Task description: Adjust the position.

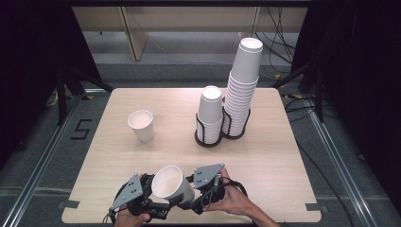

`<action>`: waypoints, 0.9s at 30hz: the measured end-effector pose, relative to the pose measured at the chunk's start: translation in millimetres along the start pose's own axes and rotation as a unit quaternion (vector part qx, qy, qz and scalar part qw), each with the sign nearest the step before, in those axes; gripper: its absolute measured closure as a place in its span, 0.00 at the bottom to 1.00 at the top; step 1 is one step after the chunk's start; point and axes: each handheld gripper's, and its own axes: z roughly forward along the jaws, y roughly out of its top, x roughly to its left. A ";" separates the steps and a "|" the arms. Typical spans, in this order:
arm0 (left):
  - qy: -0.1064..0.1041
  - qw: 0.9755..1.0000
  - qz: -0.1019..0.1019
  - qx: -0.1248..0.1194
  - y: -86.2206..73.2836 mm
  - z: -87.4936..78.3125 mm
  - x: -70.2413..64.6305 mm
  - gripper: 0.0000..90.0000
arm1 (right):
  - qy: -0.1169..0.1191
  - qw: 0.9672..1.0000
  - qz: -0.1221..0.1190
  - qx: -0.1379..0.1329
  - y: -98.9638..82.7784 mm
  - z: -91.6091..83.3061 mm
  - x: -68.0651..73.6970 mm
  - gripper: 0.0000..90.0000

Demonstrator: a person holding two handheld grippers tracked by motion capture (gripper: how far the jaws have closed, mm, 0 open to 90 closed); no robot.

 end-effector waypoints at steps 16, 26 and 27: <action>0.083 0.996 0.019 0.023 5.8 -7.8 10.7 0.17 | -0.039 0.997 0.048 0.048 -17.5 -20.3 -11.7 0.18; 0.165 0.984 0.047 0.052 5.8 -11.0 22.4 0.17 | -0.103 0.990 0.080 0.051 -32.7 -48.5 -21.3 0.22; 0.175 0.982 0.049 0.059 6.3 -12.2 23.0 0.17 | -0.108 0.989 0.081 0.055 -33.7 -50.8 -21.7 0.22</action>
